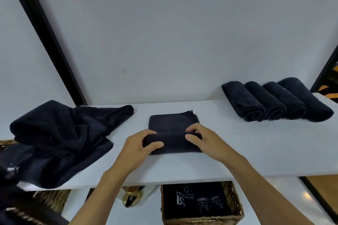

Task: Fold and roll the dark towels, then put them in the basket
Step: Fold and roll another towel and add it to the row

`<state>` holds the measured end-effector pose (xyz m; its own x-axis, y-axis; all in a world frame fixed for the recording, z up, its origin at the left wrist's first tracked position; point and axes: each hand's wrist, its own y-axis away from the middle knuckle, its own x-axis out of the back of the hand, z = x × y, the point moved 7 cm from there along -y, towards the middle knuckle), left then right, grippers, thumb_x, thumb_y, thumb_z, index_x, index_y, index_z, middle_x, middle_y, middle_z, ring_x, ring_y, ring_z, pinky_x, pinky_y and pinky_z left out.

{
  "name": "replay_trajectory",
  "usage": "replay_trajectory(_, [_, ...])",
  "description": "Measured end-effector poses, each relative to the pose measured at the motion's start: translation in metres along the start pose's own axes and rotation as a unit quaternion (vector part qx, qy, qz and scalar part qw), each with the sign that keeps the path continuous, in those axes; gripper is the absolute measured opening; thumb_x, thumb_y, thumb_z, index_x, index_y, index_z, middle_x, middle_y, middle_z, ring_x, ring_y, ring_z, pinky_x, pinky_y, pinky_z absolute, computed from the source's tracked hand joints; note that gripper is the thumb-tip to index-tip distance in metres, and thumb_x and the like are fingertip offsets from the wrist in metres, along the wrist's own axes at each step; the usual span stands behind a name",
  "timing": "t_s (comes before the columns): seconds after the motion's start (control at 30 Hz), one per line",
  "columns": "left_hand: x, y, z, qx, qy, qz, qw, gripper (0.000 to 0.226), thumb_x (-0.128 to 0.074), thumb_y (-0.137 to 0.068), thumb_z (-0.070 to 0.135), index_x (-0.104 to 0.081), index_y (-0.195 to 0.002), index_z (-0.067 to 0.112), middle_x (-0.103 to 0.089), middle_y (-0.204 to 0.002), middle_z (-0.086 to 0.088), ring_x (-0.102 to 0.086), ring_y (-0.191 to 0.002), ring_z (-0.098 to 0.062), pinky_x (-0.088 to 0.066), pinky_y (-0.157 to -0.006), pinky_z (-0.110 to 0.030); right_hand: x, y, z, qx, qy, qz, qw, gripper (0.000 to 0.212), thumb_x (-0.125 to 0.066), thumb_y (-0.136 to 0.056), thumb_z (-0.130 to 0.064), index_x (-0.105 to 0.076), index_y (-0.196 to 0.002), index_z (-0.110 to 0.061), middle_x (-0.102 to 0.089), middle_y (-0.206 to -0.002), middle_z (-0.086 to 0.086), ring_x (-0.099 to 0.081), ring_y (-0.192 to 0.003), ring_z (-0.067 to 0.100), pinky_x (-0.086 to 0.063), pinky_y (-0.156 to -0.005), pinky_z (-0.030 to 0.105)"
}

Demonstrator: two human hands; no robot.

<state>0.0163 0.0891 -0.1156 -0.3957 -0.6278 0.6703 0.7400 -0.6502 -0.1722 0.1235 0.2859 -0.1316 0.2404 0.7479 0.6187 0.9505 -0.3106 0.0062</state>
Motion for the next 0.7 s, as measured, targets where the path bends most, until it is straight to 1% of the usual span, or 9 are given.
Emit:
replay_trajectory(0.03, [-0.002,-0.004,-0.003,0.012,-0.007,-0.008,1.0,0.011,-0.064,-0.088,0.043,-0.062,-0.096,0.035,-0.065,-0.09,0.018,-0.058,-0.085,0.004,-0.042,-0.068,-0.01,0.0,-0.002,-0.001,0.003,0.018,0.014,1.0,0.01,-0.051,-0.096,-0.045,-0.053,-0.104,-0.04,-0.059,-0.103,-0.024,-0.055,-0.105,0.01,-0.043,-0.099,0.04])
replay_trajectory(0.1, [-0.008,-0.012,-0.007,0.028,-0.031,-0.031,0.999,0.026,-0.051,-0.093,0.05,-0.061,-0.091,0.026,-0.065,-0.084,0.012,-0.059,-0.078,-0.006,-0.04,-0.065,-0.017,0.003,0.001,-0.012,0.067,0.129,0.106,0.984,0.012,-0.052,-0.098,-0.038,-0.058,-0.108,-0.036,-0.06,-0.107,-0.022,-0.056,-0.103,0.01,-0.041,-0.095,0.035])
replay_trajectory(0.17, [-0.014,-0.021,-0.011,0.049,-0.07,-0.05,0.995,0.043,-0.042,-0.096,0.054,-0.056,-0.082,0.016,-0.06,-0.076,0.005,-0.054,-0.069,-0.012,-0.039,-0.061,-0.021,0.002,0.015,-0.026,0.16,0.23,0.22,0.934,0.019,-0.053,-0.097,-0.034,-0.067,-0.108,-0.03,-0.063,-0.113,-0.014,-0.056,-0.103,0.011,-0.04,-0.087,0.03])
replay_trajectory(0.2, [-0.015,-0.026,-0.011,0.062,-0.087,-0.055,0.993,0.049,-0.039,-0.097,0.055,-0.052,-0.077,0.012,-0.056,-0.072,0.003,-0.049,-0.065,-0.013,-0.038,-0.06,-0.022,-0.003,0.022,-0.027,0.188,0.252,0.233,0.92,0.024,-0.051,-0.095,-0.037,-0.068,-0.11,-0.028,-0.062,-0.117,-0.012,-0.056,-0.106,0.011,-0.039,-0.087,0.029])
replay_trajectory(0.33, [-0.015,-0.038,-0.007,0.056,-0.136,-0.038,0.988,0.04,-0.038,-0.099,0.05,-0.055,-0.086,0.017,-0.055,-0.087,0.005,-0.052,-0.077,-0.012,-0.045,-0.07,-0.026,-0.018,0.021,-0.012,0.189,0.318,0.149,0.917,0.052,-0.068,-0.082,-0.048,-0.056,-0.127,-0.027,-0.056,-0.131,-0.009,-0.053,-0.119,0.014,-0.041,-0.094,0.034])
replay_trajectory(0.4, [-0.009,-0.032,0.01,-0.045,-0.19,0.053,0.979,0.027,-0.041,-0.1,0.044,-0.06,-0.099,0.025,-0.055,-0.101,0.009,-0.053,-0.091,-0.012,-0.047,-0.078,-0.027,-0.011,0.012,-0.015,0.175,0.322,0.129,0.921,0.049,-0.069,-0.085,-0.042,-0.055,-0.129,-0.028,-0.055,-0.131,-0.011,-0.052,-0.119,0.013,-0.036,-0.096,0.034])
replay_trajectory(0.47, [-0.012,-0.015,0.023,-0.164,-0.215,0.098,0.958,0.034,-0.048,-0.094,0.049,-0.063,-0.109,0.023,-0.057,-0.107,0.009,-0.051,-0.095,-0.013,-0.045,-0.082,-0.026,-0.003,0.002,-0.02,0.139,0.273,0.094,0.947,0.042,-0.061,-0.092,-0.041,-0.053,-0.131,-0.029,-0.053,-0.132,-0.015,-0.046,-0.119,0.01,-0.028,-0.099,0.031])
replay_trajectory(0.57, [-0.023,-0.008,0.013,-0.205,-0.233,0.057,0.949,0.056,-0.067,-0.08,0.053,-0.059,-0.124,0.018,-0.059,-0.119,0.004,-0.05,-0.105,-0.015,-0.048,-0.091,-0.033,0.004,-0.009,-0.02,0.073,0.202,0.012,0.977,0.036,-0.059,-0.094,-0.04,-0.054,-0.128,-0.03,-0.057,-0.123,-0.012,-0.048,-0.109,0.009,-0.029,-0.1,0.031])
replay_trajectory(0.7, [-0.021,-0.02,0.004,-0.132,-0.114,-0.051,0.983,0.039,-0.065,-0.086,0.047,-0.058,-0.121,0.03,-0.046,-0.115,0.013,-0.042,-0.104,-0.006,-0.038,-0.09,-0.016,0.008,-0.011,-0.016,0.006,0.096,-0.075,0.993,0.019,-0.053,-0.096,-0.043,-0.062,-0.107,-0.031,-0.062,-0.097,-0.01,-0.057,-0.088,0.009,-0.042,-0.076,0.023])
